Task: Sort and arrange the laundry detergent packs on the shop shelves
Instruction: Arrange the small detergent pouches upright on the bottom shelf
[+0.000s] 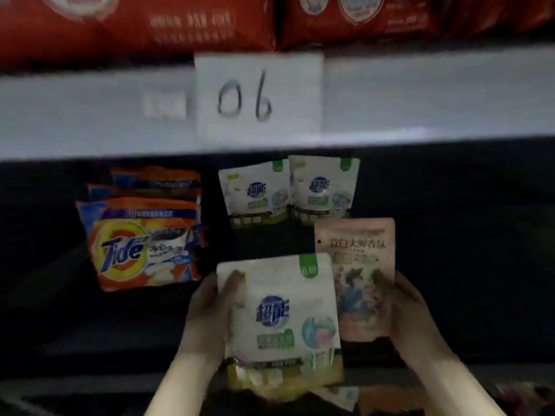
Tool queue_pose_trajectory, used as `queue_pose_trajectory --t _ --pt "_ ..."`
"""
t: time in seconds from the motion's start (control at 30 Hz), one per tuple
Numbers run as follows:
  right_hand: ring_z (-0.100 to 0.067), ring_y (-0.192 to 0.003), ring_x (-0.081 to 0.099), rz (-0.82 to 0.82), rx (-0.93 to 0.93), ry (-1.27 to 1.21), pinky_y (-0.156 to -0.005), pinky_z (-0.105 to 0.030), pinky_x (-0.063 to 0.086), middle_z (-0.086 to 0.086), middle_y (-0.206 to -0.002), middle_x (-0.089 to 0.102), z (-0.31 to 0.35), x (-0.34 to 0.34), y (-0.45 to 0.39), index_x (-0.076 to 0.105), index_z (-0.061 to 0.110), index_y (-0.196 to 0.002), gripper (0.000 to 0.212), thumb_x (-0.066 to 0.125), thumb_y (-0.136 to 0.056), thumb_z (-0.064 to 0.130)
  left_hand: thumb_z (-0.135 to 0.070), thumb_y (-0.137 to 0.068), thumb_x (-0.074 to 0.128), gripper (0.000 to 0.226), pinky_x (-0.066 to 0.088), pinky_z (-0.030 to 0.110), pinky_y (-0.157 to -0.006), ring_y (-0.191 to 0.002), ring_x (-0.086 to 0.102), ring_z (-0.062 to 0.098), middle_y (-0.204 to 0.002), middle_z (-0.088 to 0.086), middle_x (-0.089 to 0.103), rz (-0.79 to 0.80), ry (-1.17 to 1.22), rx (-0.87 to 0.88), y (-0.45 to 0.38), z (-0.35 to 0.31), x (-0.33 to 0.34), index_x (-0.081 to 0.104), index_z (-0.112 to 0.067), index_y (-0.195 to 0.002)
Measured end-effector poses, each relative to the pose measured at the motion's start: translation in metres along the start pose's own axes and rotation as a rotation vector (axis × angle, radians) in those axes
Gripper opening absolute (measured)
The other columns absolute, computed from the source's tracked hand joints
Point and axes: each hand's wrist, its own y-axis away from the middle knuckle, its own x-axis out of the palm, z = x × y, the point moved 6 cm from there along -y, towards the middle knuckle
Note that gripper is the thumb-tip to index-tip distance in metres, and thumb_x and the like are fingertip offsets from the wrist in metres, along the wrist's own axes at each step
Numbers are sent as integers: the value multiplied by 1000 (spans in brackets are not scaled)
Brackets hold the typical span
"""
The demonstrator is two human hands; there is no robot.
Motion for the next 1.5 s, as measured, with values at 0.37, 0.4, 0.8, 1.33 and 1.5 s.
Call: queue_pose_trajectory --t 0.37,0.4,0.8,1.33,1.5 --pt "-25 -92 68 55 -400 -25 -79 -43 54 -12 -107 68 13 -1 -77 62 16 -101 13 50 -96 15 -24 -97 52 17 55 28 -63 -80 69 9 -94 -6 71 -31 140 563 -68 -21 24 60 -21 -112" --pt "-26 -93 67 45 -416 -12 -79 -43 54 -11 -106 69 12 -3 -79 62 18 -101 13 50 -96 15 -26 -97 52 18 55 31 -67 -83 69 10 -98 -5 70 -46 147 579 -72 -21 27 59 -23 -113" --pt "-12 -82 66 -112 -595 84 -63 -31 53 3 -95 65 52 -36 -125 56 22 -104 13 43 -100 21 -27 -101 43 36 52 30 -87 -101 60 12 -117 -3 59 3 91 753 -131 -48 133 43 -18 -136" --pt "-28 -111 58 -186 -395 269 -91 -53 50 -9 -124 58 51 -75 -186 45 13 -126 50 61 -83 -6 -11 -81 72 77 39 31 -98 -128 43 22 -142 2 46 347 -501 519 -190 16 148 31 -24 -145" --pt "-31 -111 57 -178 -385 237 -86 -49 51 -10 -121 57 62 -75 -222 47 10 -107 31 56 -84 -9 -15 -81 72 74 37 34 -105 -129 43 20 -143 2 46 321 -468 529 -200 18 150 33 -23 -144"
